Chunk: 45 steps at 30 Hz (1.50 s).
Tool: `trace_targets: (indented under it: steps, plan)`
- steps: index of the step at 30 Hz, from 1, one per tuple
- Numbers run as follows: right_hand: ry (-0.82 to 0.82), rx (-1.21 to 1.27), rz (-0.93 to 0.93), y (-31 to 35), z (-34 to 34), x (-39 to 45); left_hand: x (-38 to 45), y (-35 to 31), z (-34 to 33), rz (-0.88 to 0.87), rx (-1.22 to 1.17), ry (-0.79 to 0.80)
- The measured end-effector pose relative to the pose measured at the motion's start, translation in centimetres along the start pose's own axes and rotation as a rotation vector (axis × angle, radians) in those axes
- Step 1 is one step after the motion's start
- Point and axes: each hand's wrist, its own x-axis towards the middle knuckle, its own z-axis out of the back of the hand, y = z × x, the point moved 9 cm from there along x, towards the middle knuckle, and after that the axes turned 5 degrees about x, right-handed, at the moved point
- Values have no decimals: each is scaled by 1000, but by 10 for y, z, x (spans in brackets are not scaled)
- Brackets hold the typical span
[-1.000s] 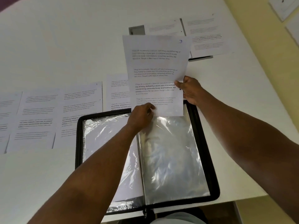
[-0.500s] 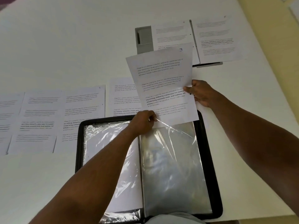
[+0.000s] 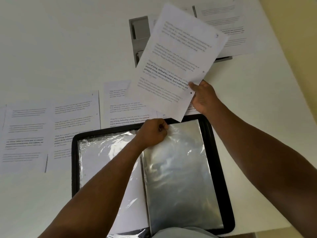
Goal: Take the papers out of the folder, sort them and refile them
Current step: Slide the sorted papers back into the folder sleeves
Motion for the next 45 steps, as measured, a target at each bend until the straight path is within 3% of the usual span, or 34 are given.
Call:
trace_targets:
  steps: [13, 21, 34, 39, 45]
  plan:
    - [32, -12, -14, -24, -7, -11, -12, 1, 9, 3, -28, -80]
    - [63, 17, -9, -25, -9, -18, -13, -6, 3, -36, -51, -44]
    - [128, -242, 17, 7, 20, -22, -16, 1, 11, -27, -44, -151]
    - [149, -392, 81, 28, 15, -21, -15, -2, 8, -34, -40, -136]
    - [207, -480, 31, 30, 16, -17, -19, 4, 13, -6, -2, -123]
